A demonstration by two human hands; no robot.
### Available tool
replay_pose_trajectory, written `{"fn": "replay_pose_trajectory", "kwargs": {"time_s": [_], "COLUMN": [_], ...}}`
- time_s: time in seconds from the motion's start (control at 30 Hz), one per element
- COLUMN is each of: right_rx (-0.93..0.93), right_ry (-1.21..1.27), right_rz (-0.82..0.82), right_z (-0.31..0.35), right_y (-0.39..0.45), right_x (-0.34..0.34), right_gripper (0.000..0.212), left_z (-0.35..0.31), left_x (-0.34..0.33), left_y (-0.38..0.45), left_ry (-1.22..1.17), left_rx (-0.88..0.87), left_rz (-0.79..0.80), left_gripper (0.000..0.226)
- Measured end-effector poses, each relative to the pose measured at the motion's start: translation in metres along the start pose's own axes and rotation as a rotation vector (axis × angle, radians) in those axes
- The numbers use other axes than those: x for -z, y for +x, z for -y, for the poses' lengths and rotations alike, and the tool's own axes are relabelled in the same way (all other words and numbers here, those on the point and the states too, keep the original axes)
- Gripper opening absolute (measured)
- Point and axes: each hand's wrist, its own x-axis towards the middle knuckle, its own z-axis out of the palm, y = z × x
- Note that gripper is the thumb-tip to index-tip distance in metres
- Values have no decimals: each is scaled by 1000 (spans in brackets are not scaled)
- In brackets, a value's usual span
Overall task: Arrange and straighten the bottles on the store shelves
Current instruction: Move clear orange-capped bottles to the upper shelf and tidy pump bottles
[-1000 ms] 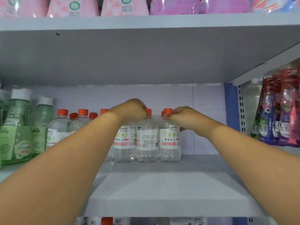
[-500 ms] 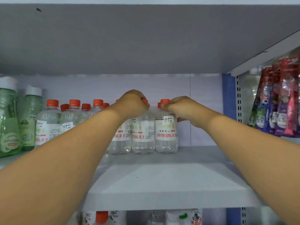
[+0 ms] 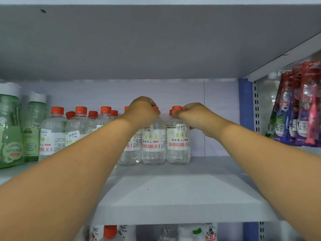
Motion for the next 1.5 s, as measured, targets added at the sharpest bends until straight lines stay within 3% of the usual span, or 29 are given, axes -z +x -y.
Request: {"fn": "replay_pose_trajectory", "kwargs": {"time_s": [0.37, 1.13, 1.33, 1.43, 1.5], "right_rx": [7, -8, 6, -3, 20], "right_ry": [32, 17, 17, 29, 54], "right_rz": [-35, -101, -141, -125, -127], "right_z": [-1, 1, -2, -1, 0], "right_y": [2, 2, 3, -3, -12], "right_x": [-2, -11, -16, -12, -10], "right_gripper": [29, 43, 30, 30, 34], "left_z": [2, 5, 6, 3, 3], "left_x": [-5, -6, -5, 8, 26], "left_y": [-7, -3, -3, -10, -17], "left_ry": [-10, -33, -98, -270, -335], "left_rx": [-40, -55, -22, 40, 79], "left_rz": [-103, -79, -58, -33, -46], "left_gripper": [27, 25, 23, 36, 30]}}
